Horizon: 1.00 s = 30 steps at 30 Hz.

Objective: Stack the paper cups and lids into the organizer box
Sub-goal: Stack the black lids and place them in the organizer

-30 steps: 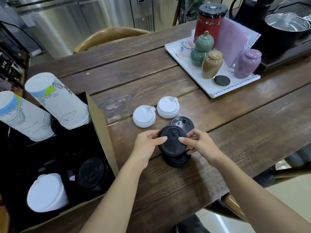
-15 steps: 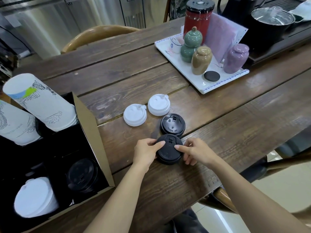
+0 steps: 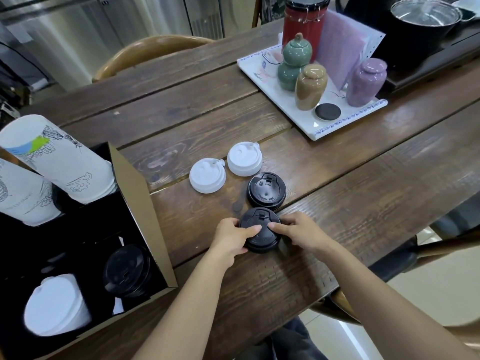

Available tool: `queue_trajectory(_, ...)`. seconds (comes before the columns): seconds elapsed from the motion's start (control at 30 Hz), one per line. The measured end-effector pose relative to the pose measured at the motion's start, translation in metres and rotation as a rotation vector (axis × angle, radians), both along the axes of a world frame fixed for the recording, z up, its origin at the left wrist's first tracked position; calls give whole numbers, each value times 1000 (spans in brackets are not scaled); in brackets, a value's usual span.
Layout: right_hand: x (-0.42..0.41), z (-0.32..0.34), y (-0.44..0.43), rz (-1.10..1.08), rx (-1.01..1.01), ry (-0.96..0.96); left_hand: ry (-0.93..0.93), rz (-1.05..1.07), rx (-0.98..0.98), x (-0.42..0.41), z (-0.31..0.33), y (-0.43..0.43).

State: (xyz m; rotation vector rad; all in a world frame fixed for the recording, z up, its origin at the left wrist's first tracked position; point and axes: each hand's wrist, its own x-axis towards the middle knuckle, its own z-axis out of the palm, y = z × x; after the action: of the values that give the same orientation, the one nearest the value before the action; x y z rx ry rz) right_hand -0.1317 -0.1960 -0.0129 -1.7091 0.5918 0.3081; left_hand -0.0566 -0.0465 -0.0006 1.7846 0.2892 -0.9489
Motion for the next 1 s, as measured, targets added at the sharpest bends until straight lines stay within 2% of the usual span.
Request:
queue_trajectory(0.17, -1, -3, 4, -122, 96, -26, 81, 62, -56, -1, 4, 0)
queue_trajectory(0.27, -2, 0, 3, -168, 133, -33, 30, 59, -80, 1, 11, 0)
queue_trajectory(0.5, 16, 21, -23, -452, 264, -186, -103, -4, -276, 28, 37, -19)
queue_trajectory(0.7, 47, 29, -44, -434, 160, -180, -139, -26, -272, 61, 44, -45)
queue_trajectory(1.0, 68, 7, -40, -395, 110, -71, -140, -22, -123, 72, 14, -50)
